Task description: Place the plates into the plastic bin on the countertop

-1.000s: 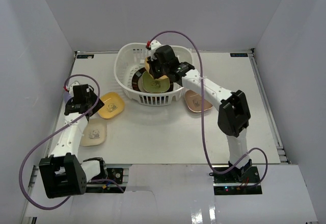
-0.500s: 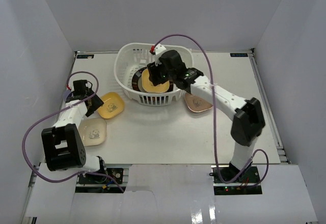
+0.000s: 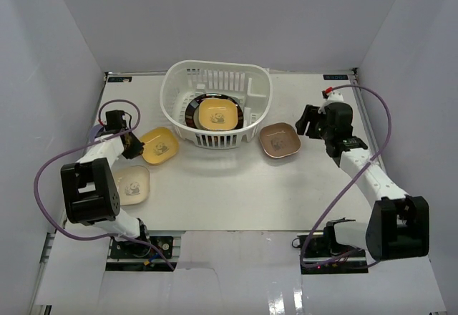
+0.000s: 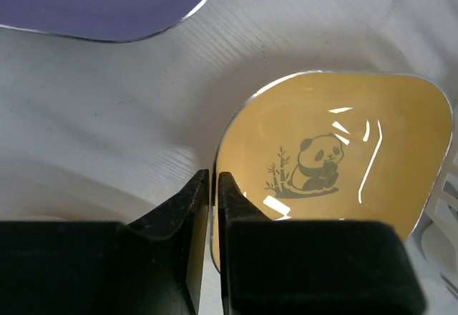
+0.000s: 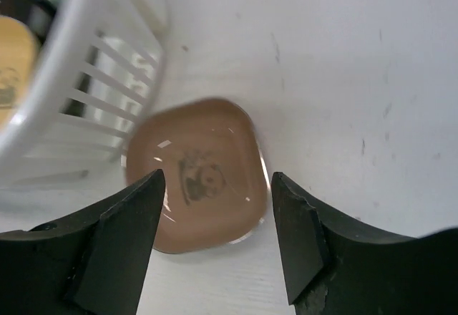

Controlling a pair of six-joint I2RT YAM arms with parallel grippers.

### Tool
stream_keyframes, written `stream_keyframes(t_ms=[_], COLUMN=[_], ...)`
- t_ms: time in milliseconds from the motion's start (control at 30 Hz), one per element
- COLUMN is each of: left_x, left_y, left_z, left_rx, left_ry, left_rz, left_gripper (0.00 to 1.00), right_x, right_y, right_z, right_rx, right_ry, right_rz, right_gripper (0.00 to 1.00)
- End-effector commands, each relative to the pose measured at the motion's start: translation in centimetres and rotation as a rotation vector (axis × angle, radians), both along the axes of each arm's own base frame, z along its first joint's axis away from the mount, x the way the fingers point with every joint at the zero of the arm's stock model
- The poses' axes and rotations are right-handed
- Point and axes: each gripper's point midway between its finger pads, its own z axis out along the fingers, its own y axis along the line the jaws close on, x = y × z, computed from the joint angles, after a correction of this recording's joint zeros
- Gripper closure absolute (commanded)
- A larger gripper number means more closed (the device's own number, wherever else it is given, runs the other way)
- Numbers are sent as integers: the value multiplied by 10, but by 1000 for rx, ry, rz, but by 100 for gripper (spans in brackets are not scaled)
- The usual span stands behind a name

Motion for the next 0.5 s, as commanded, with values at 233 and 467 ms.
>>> stream_keyframes(t_ms=[233, 467], left_x=[9, -12], left_y=[-5, -11], left_z=[38, 105], left_rx=[-2, 8], left_ry=[-116, -267], left_rz=[-42, -33], left_gripper=[100, 100], right_x=[14, 16], right_y=[-18, -12], right_z=[-107, -130], right_rx=[71, 119], right_ry=[261, 304], right_rz=[-7, -8], right_gripper=[33, 54])
